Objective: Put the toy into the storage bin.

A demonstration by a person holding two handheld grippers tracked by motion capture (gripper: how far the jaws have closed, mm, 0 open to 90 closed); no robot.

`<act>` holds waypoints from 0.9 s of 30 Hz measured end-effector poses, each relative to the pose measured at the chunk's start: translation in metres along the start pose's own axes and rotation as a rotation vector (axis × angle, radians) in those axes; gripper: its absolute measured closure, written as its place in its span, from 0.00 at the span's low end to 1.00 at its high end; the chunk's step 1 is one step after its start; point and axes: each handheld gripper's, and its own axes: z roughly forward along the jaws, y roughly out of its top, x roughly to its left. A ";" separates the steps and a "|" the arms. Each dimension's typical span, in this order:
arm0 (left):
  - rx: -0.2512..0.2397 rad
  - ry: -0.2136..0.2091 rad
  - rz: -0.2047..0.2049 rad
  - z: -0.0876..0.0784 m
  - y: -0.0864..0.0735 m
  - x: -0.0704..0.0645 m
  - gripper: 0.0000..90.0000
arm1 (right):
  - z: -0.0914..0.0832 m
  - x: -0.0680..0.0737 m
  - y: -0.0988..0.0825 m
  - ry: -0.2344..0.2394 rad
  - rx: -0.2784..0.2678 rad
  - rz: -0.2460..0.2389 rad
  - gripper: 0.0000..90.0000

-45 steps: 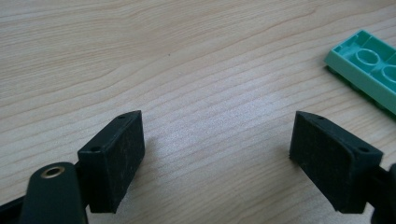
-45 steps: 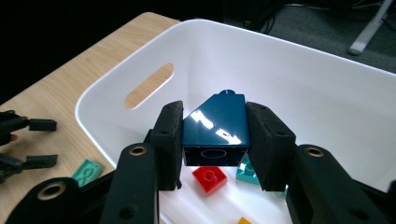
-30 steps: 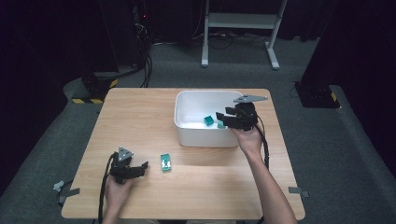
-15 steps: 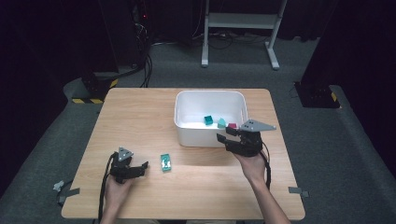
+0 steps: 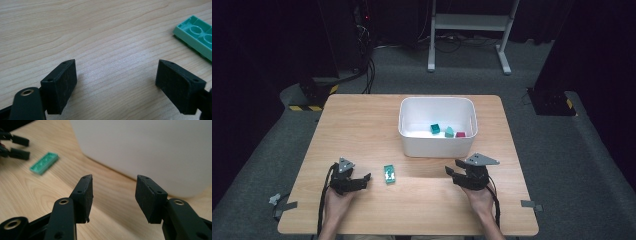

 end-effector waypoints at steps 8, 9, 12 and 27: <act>0.010 -0.015 0.032 -0.004 0.000 -0.004 0.20 | 0.022 -0.005 -0.023 -0.050 0.077 0.004 0.55; 0.005 -0.020 0.036 -0.005 0.001 -0.005 0.20 | 0.024 -0.005 -0.024 -0.054 0.079 0.003 0.54; -0.020 -0.074 0.031 -0.009 0.001 -0.008 0.20 | 0.026 -0.005 -0.024 -0.067 0.078 -0.007 0.54; -0.014 -0.154 0.080 -0.012 0.010 -0.041 0.18 | 0.037 -0.009 -0.027 -0.132 0.134 -0.025 0.52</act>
